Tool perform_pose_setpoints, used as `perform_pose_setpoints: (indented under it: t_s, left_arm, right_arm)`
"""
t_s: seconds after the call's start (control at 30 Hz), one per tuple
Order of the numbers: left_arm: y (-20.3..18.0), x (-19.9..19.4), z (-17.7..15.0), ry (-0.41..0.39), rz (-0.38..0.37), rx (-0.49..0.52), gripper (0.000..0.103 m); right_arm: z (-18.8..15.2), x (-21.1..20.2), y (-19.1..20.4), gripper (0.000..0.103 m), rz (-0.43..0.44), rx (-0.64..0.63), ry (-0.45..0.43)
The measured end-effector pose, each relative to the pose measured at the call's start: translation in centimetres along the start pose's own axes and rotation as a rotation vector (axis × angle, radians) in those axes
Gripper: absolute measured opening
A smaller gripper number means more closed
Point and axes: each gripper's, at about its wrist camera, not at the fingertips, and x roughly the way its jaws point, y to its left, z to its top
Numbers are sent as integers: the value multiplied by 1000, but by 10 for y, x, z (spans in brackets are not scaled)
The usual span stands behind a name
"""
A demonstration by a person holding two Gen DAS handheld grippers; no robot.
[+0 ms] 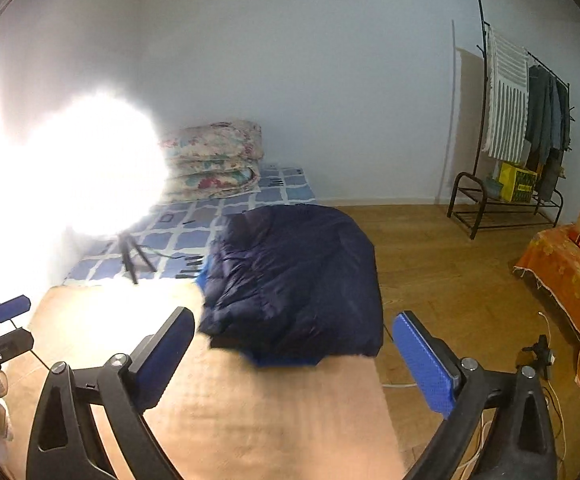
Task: Fold large clothes
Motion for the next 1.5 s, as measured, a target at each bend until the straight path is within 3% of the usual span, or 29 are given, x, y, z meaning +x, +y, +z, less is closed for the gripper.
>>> perform_pose_setpoints:
  t_s: [0.2,0.5,0.73,0.87,1.1,1.5]
  left_arm:
    - [-12,-67,-31,2,26,-16,86]
    - [-32,-118,-87,9,100,32,93]
    - [-36,-132,-110,14,120,35,94]
    - [-31,-143,-118,-19,137,25,103]
    - [-20,-151,-124,-21,169,-21,103]
    - [-13,-138,-142,0,271,-8,103]
  right_arm:
    - [-37,-51,26,103,-23,-1,-13]
    - [-89,-97,55,103,-59,2,-43]
    - [-117,-108,70,103,-41,25,-65]
    - [-130,-107,80,103,-60,21,-76]
    - [-142,-106,92,103,-91,7,-89]
    - [-155,-115,101,103,-118,14,-148]
